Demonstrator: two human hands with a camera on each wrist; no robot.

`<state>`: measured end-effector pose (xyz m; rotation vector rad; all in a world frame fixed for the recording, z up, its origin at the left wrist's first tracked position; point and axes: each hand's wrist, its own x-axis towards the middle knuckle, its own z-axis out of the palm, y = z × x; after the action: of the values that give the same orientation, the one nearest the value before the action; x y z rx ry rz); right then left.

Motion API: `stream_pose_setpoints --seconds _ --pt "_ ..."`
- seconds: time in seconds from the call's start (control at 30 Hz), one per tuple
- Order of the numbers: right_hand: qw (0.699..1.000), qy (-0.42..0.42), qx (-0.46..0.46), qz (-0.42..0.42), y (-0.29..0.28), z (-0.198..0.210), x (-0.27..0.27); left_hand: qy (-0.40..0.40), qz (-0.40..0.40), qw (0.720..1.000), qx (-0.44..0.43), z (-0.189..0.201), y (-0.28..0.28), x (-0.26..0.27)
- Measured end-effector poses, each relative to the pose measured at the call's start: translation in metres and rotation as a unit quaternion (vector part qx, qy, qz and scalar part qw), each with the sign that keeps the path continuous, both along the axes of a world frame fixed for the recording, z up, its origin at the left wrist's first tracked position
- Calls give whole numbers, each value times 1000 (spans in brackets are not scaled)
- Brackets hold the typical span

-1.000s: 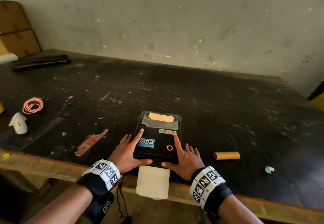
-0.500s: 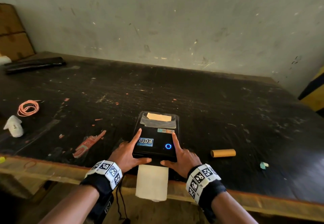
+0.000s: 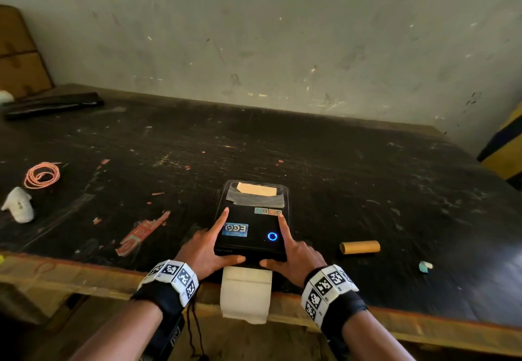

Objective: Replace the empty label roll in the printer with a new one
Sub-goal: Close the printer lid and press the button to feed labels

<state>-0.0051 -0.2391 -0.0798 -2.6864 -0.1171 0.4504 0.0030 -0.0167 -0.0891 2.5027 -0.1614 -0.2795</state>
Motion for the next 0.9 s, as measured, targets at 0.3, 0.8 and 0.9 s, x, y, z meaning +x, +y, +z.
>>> stream_pose_setpoints --seconds 0.3,0.8,0.9 --pt "1000 3 7 -1 0 3 -2 7 -5 1000 0 1 0 -1" --pt "1000 6 16 3 0 5 -3 0 0 1000 -18 0 0 -1" --pt "1000 3 19 1 0 5 -4 -1 3 1000 -22 -1 -1 -3"
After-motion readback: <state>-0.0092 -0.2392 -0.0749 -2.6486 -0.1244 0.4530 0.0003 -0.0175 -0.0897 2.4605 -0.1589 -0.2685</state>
